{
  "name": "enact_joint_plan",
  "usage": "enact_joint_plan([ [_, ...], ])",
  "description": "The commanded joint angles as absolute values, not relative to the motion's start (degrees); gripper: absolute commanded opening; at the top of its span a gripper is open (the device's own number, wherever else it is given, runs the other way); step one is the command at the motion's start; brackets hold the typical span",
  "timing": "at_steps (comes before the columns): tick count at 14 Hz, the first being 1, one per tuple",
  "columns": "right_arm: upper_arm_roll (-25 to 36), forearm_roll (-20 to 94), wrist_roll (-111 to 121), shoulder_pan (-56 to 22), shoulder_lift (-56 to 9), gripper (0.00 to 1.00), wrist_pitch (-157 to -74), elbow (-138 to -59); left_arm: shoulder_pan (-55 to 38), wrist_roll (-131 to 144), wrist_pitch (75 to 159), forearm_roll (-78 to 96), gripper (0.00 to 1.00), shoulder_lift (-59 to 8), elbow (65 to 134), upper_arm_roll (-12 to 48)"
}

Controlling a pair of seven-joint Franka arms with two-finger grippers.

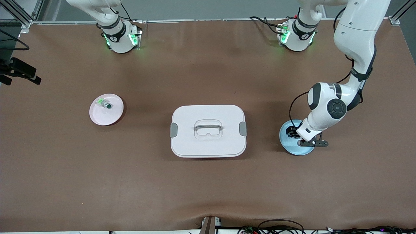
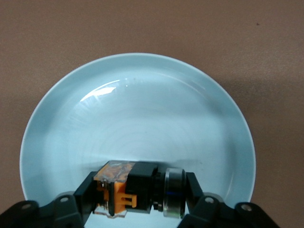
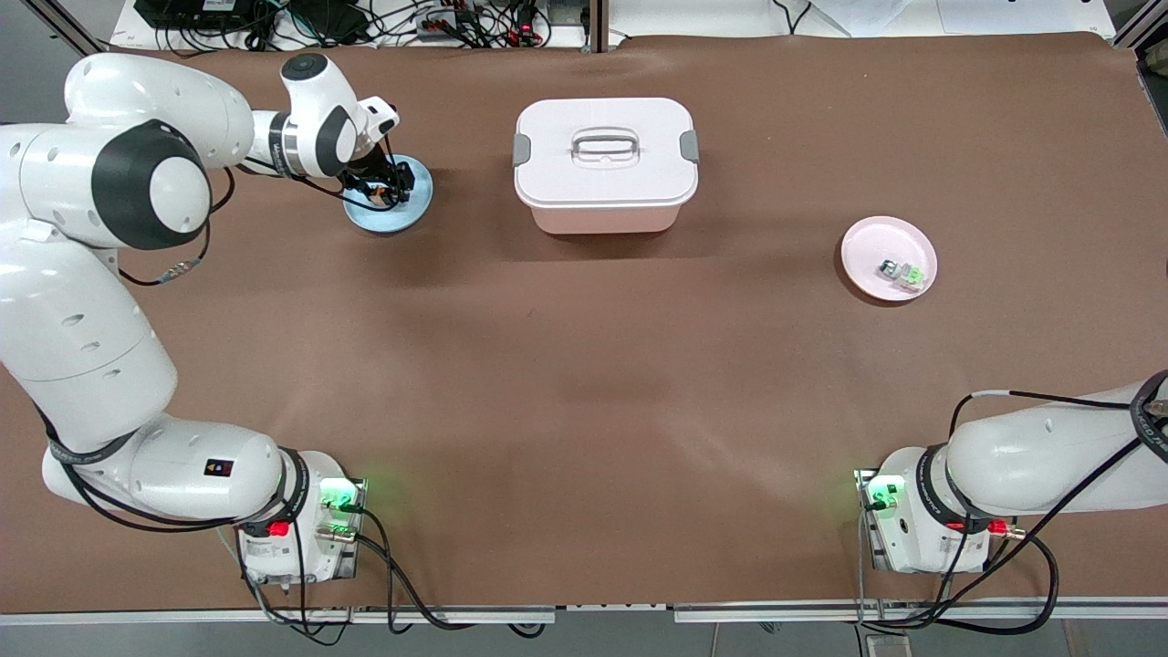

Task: Transfer orange switch to right arm and place
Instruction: 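Close the left gripper on the orange switch and lift it, then carry the orange switch with the left gripper over the white box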

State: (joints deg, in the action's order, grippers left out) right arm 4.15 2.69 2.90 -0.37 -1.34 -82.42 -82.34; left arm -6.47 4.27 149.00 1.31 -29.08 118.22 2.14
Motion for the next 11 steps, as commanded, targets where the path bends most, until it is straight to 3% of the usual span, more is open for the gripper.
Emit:
enact_joint_plan([
  [1,3.6,3.52,2.9,0.53,0.53,1.0,-82.71,-84.29,-6.06,2.81,149.68,2.29,0.0,-28.3,118.04,2.64],
  [6,3.6,3.52,2.9,0.53,0.53,1.0,-82.79,-84.29,-6.15,3.69,148.45,2.37,0.0,-24.71,117.34,3.69],
  [11,3.6,3.52,2.9,0.53,0.53,1.0,-82.79,-84.38,-6.24,4.83,140.21,9.3,0.0,-19.43,114.18,6.41],
])
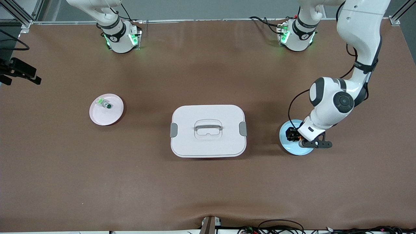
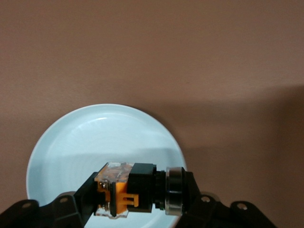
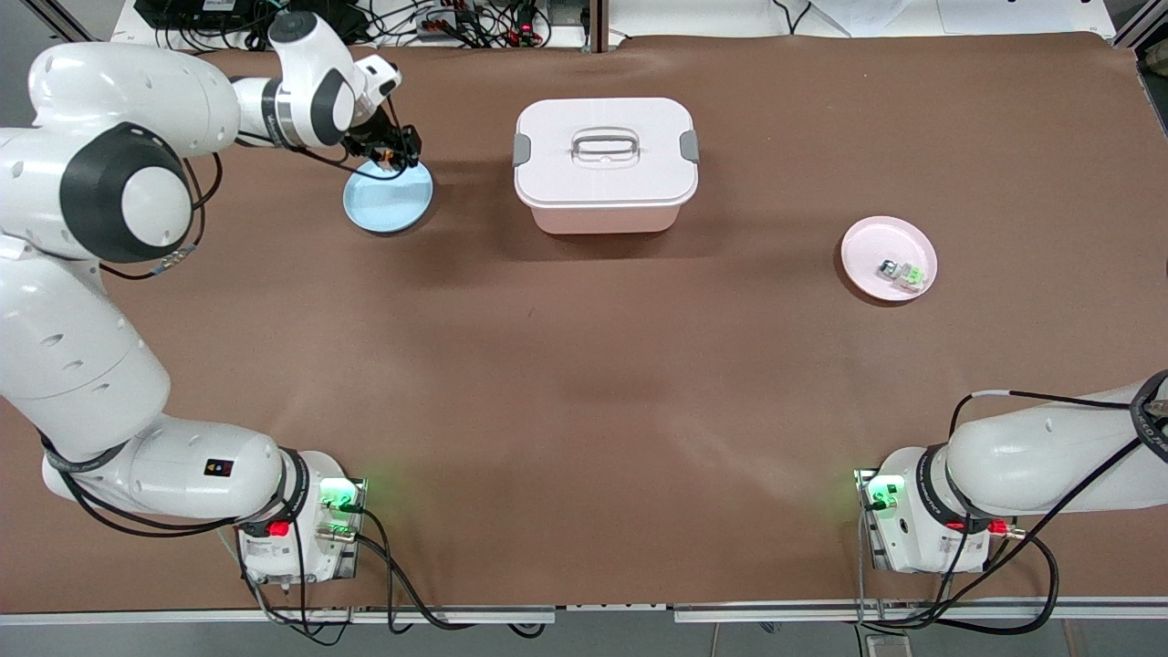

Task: Transfer orange switch to right arm and place
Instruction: 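Carry the orange switch with the left gripper over the white box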

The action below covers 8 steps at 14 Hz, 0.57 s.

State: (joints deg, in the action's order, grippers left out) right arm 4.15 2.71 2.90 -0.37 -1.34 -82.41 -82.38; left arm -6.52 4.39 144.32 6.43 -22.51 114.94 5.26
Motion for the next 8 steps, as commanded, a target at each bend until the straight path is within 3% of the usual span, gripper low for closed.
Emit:
enact_joint_plan([
  [1,3.6,3.52,2.9,0.53,0.53,1.0,-82.79,-84.38,-6.24,6.4,138.45,10.1,0.0,-18.47,113.47,7.11],
  [8,3.6,3.43,2.81,0.62,0.35,1.0,-82.88,-84.29,-7.03,33.96,130.78,10.63,0.0,-17.84,104.25,18.0],
])
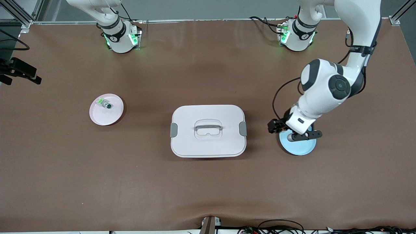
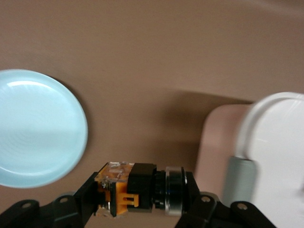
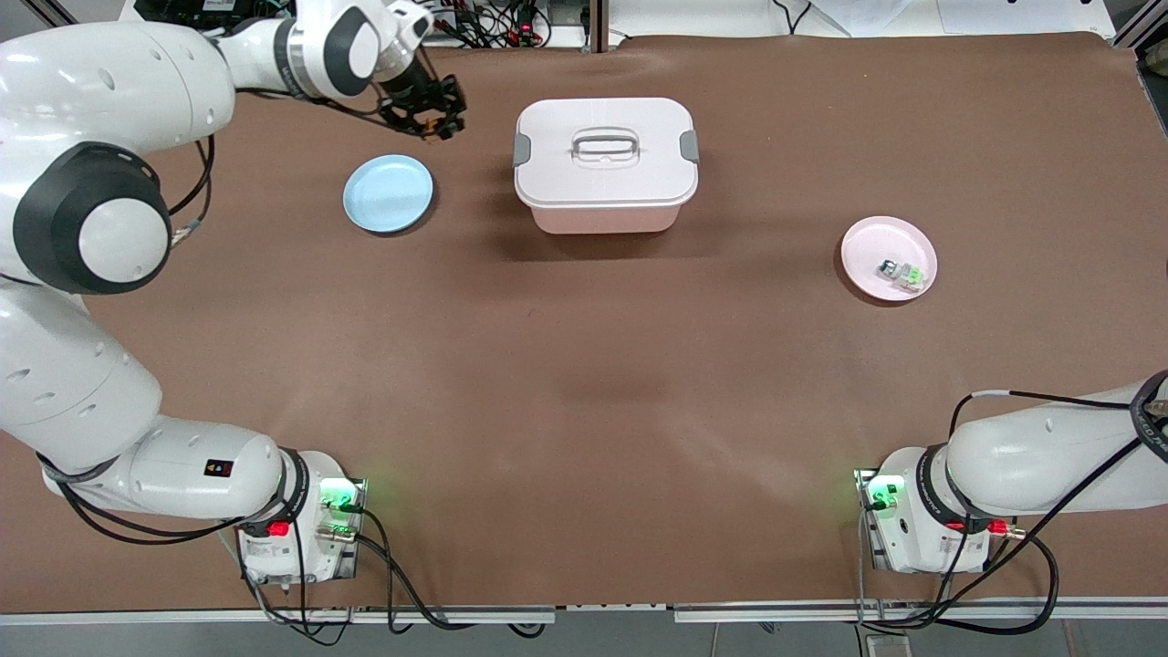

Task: Transfer orange switch to right arm and place
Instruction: 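Carry the orange switch with the left gripper over the white box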

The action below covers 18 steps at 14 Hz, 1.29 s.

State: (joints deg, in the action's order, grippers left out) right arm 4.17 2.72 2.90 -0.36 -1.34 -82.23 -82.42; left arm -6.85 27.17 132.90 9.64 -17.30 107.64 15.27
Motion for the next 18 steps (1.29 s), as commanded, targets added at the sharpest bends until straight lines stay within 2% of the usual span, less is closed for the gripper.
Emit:
enact_joint_plan([
  [1,3.6,2.64,2.9,0.53,0.26,1.0,-82.62,-84.2,-7.29,38.1,130.69,10.55,0.0,-18.36,102.93,19.32],
  [5,3.69,2.64,2.73,0.7,0.18,1.0,-83.76,-83.76,-9.57,55.76,130.69,10.55,0.0,-21.43,96.0,24.78],
  [8,4.39,2.73,2.81,0.88,0.09,1.0,-82.44,-83.5,-15.37,71.67,130.69,10.46,0.0,-26.09,87.83,24.79],
  [14,4.66,3.78,6.04,1.05,0.35,1.0,-81.92,-83.58,-23.98,91.65,131.66,10.46,0.0,-33.39,77.44,24.87],
  [16,5.36,11.1,7.73,2.54,1.57,1.0,-82.25,-88.29,-25.31,96.13,134.98,11.42,0.0,-34.54,76.82,24.87],
  [18,5.63,19.13,7.82,4.66,8.14,1.0,-92.32,-101.53,-26.98,98.34,138.5,14.4,0.0,-34.98,76.82,24.87],
])
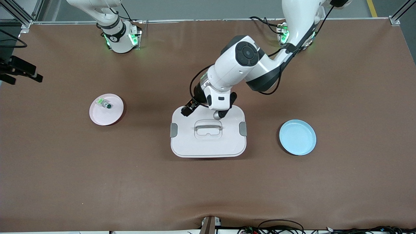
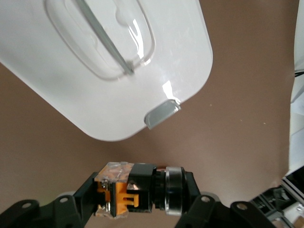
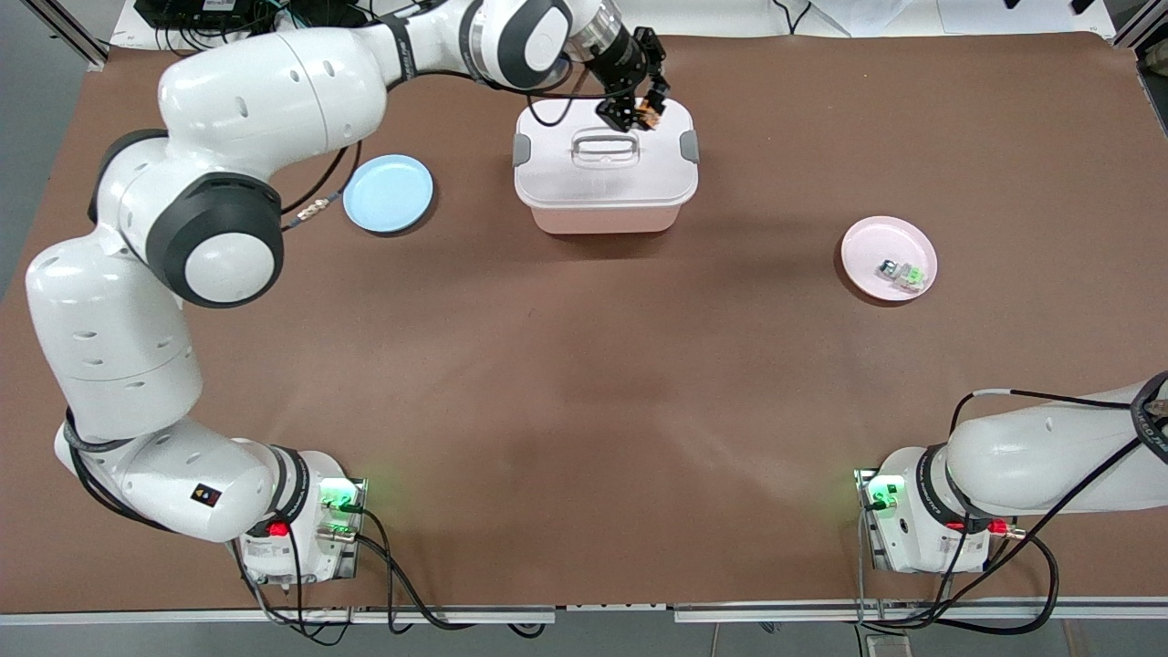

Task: Transfer orange switch to right arm and place
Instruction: 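Carry the orange switch with the left gripper over the white box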

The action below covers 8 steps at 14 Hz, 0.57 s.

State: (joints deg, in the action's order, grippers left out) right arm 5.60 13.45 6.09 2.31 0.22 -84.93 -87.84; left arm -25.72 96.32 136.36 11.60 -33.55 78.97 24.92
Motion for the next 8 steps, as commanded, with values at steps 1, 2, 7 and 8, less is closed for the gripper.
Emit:
enact_joint_plan([
  [1,5.54,20.9,7.39,4.4,12.0,1.0,-96.98,-108.13,-27.33,99.13,140.17,16.68,0.0,-35.15,76.82,24.87],
  [2,5.36,25.36,7.21,4.39,15.35,1.0,-101.21,-114.28,-28.2,99.58,142.1,18.96,0.0,-35.59,76.73,24.87],
  [7,4.57,37.33,6.16,-0.51,24.25,1.0,-115.64,-130.58,-30.67,103.69,148.7,27.93,0.0,-37.7,76.03,24.87],
  [8,3.61,39.09,6.07,-2.44,25.48,1.0,-118.8,-132.61,-30.76,105.28,148.71,28.47,0.0,-37.88,75.85,24.87],
])
